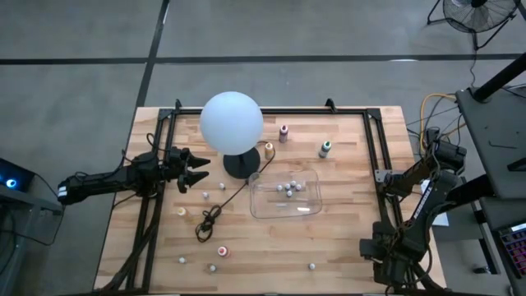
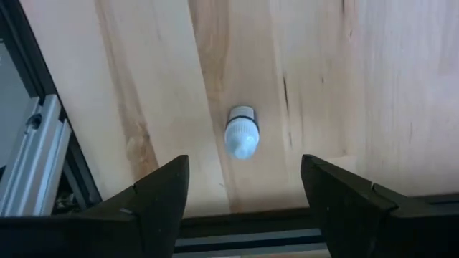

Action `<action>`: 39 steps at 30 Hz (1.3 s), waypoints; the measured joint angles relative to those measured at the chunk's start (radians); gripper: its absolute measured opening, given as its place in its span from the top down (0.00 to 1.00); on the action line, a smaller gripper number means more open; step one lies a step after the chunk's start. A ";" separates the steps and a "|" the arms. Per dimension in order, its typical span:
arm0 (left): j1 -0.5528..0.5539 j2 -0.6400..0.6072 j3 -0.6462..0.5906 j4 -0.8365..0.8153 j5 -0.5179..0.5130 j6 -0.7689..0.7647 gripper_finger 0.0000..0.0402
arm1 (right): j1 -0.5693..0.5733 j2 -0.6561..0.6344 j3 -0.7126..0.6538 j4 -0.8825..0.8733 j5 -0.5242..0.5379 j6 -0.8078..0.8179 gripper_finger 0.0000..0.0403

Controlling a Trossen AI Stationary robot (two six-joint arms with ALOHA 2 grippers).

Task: Pick & Place food coloring
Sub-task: Put the small blue food coloring bottle into the transparent bin

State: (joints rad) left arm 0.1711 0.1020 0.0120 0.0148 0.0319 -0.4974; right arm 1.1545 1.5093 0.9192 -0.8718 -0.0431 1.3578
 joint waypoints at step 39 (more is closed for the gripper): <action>0.000 0.000 0.000 0.000 0.000 0.000 0.30 | -0.001 0.000 -0.063 0.121 0.047 -0.028 0.66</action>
State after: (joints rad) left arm 0.1712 0.1020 0.0120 0.0147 0.0319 -0.4973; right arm 1.1538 1.5093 0.8562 -0.7513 0.0040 1.3303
